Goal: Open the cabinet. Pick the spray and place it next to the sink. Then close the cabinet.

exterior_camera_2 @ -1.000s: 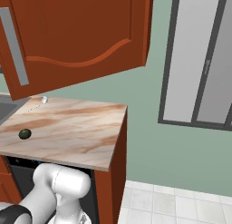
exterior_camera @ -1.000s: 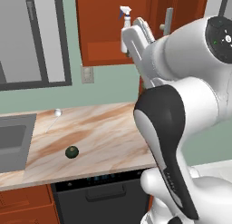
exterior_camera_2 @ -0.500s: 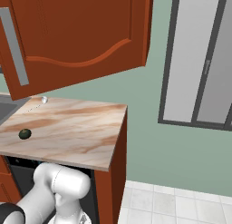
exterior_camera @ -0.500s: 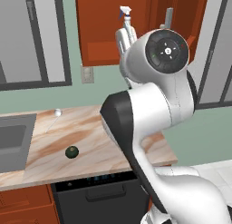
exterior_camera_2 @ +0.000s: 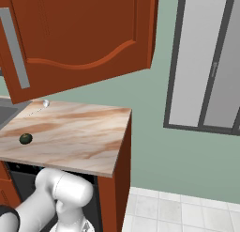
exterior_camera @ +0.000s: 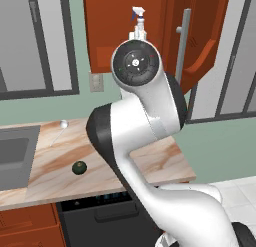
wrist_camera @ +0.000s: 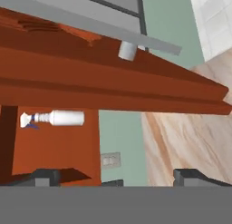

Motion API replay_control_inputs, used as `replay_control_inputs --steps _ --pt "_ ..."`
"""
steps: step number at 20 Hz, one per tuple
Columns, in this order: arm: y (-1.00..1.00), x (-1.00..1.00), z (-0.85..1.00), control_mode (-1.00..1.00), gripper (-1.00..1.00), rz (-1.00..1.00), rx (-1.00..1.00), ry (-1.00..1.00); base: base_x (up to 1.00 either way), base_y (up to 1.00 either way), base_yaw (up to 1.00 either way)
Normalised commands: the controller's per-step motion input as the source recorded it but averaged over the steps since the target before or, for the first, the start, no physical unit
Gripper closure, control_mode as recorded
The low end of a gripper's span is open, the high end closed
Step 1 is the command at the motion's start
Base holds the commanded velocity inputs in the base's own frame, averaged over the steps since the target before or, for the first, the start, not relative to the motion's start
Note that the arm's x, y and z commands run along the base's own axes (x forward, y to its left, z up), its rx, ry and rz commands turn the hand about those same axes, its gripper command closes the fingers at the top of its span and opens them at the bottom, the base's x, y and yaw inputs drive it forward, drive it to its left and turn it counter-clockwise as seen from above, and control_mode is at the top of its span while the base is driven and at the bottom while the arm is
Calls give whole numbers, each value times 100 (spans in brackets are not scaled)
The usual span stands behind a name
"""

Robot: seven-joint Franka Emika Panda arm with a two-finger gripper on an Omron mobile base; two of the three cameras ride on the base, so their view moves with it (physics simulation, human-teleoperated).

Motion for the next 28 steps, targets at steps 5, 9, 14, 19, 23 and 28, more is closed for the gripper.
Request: replay_control_inputs --steps 5,9,14,19,23,28 --pt "0 21 -19 -100 -100 -16 9 0 0 0 0" --pt "4 25 -18 -100 -100 -10 6 -3 0 0 0" --pt "3 20 -13 -100 -100 -2 1 -6 0 0 0" --pt "4 21 -19 -100 -100 0 2 0 0 0 0" --pt "1 23 -21 -100 -100 0 8 0 0 0 0" --pt "0 28 -14 -100 -100 -2 5 0 0 0 0"
